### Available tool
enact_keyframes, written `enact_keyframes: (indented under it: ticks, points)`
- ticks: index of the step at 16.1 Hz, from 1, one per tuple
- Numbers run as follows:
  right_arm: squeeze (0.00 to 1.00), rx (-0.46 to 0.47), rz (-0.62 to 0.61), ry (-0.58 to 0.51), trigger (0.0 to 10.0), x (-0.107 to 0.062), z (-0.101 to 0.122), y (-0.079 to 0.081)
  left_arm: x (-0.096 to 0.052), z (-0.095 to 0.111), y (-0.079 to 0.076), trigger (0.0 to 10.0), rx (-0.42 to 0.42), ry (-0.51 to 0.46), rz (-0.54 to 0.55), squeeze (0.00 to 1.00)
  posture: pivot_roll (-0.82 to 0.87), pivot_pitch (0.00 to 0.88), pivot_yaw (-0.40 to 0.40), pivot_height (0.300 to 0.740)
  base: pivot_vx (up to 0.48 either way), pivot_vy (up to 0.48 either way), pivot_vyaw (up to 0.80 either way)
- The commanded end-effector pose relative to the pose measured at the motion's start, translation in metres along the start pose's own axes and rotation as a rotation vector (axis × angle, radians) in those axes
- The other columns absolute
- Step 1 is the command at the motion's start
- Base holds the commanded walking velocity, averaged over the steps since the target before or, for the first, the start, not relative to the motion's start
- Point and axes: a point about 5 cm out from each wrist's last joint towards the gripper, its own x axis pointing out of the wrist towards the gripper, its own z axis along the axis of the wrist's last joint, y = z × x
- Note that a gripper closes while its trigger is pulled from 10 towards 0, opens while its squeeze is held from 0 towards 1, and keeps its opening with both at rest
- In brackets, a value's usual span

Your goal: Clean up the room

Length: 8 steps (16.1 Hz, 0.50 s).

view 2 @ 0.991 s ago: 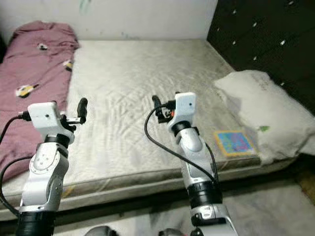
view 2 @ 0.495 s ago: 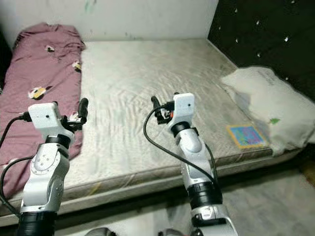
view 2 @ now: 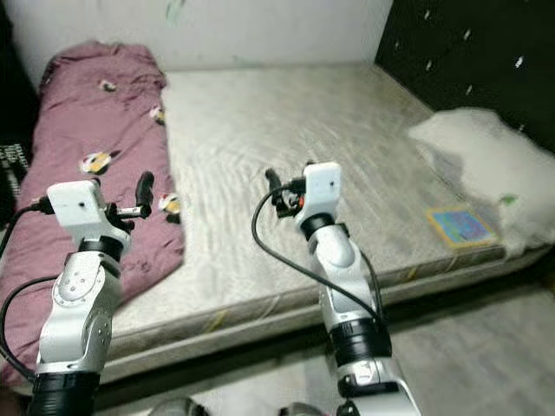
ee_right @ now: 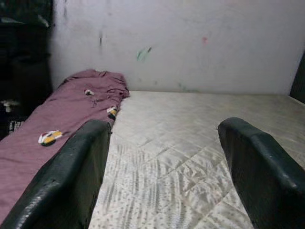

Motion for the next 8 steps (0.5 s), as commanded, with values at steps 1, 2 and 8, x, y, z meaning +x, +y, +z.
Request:
enact_keyframes:
  ticks: [1,2,8]
  points:
    - [0.00,-0.005,-0.030,0.001,10.0,-0.003,0.000,-0.009,0.000,0.000,-0.006,10.0,-0.005,0.000,-0.020,0.00,0.03,0.000,-0.045,0.740,0.000,0.465,0.00]
    - [0.00,-0.005,-0.030,0.001,10.0,-0.003,0.000,-0.009,0.000,0.000,-0.004,10.0,0.000,0.000,-0.014,0.00,0.03,0.000,-0.045,0.740,0.000,0.469,0.00]
    - [0.00,0.000,-0.029,-0.001,10.0,-0.003,0.000,-0.009,-0.002,0.000,0.007,10.0,0.043,-0.018,0.059,0.00,0.03,0.000,-0.044,0.740,0.000,0.467,0.00]
